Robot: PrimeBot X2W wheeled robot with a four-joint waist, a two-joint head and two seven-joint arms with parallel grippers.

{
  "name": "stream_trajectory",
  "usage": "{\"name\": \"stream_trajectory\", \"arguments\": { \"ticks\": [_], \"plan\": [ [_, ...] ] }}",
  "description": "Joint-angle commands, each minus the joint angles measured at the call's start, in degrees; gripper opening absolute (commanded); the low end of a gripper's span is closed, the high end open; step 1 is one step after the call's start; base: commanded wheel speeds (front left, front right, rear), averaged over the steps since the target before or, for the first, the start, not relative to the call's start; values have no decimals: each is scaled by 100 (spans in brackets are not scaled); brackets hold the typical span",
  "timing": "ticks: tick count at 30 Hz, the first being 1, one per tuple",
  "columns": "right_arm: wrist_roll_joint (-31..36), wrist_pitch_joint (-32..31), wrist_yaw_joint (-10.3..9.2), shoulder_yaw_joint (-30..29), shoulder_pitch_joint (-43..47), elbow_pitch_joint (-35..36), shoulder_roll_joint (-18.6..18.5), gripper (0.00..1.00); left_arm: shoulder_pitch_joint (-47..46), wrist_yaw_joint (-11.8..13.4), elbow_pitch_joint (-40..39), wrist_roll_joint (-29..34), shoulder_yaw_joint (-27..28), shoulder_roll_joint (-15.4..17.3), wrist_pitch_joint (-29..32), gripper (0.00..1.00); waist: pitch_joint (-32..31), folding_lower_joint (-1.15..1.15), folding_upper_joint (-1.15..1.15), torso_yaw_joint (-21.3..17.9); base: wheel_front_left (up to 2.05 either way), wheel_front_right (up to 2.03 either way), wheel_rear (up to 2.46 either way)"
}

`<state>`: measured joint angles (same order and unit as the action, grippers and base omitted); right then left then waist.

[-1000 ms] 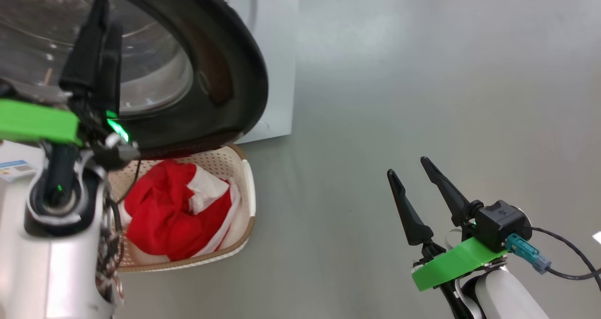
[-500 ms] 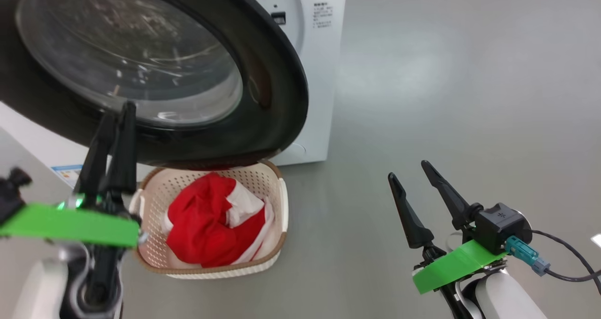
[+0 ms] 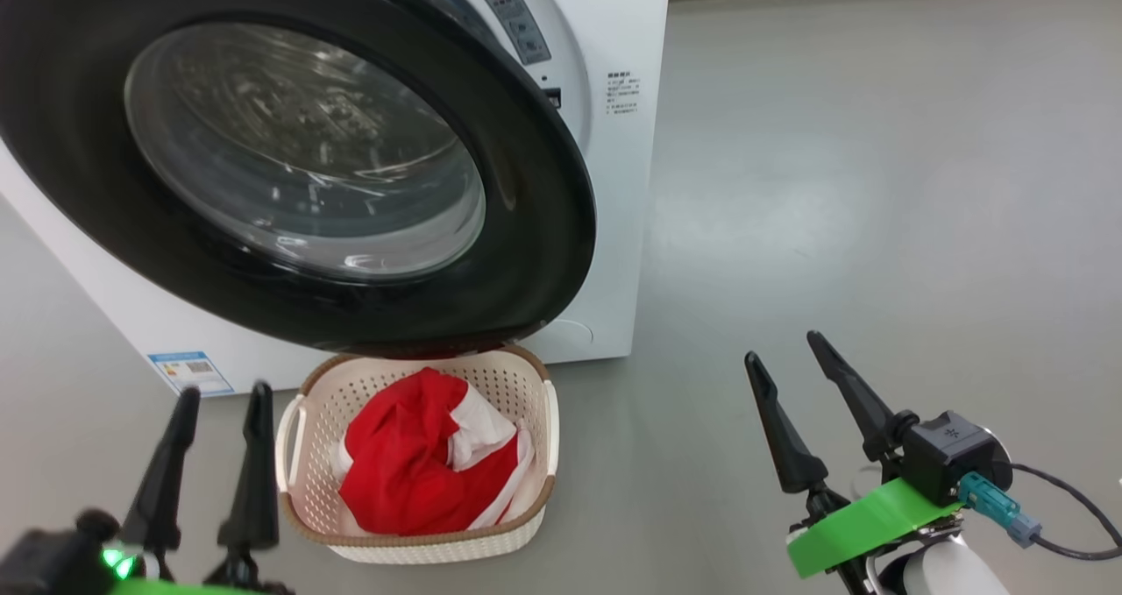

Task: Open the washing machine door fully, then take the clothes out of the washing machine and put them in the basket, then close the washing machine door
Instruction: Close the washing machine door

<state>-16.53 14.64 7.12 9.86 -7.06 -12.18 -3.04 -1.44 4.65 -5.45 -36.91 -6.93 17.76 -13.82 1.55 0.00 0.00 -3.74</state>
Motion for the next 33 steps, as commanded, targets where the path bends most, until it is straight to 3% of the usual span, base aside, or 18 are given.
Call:
{"name": "stream_trajectory", "arguments": {
  "ticks": [1,7,13,33],
  "plan": [
    [28,36,36,93,-31,183,16,100,-16,87,-173,296,191,226,-83,100,-86,0,0,5,0,0,0],
    [62,36,36,82,127,223,16,100,487,313,-202,1043,237,133,-114,100,-242,0,0,-44,0,0,0],
    [36,36,36,-8,337,279,16,100,908,328,-250,1445,406,-115,-117,100,-401,0,0,-28,0,0,0],
    [-25,36,36,-173,667,319,16,100,1149,-91,-49,2105,817,-782,-118,100,-448,0,0,15,0,0,0]
  ]
}}
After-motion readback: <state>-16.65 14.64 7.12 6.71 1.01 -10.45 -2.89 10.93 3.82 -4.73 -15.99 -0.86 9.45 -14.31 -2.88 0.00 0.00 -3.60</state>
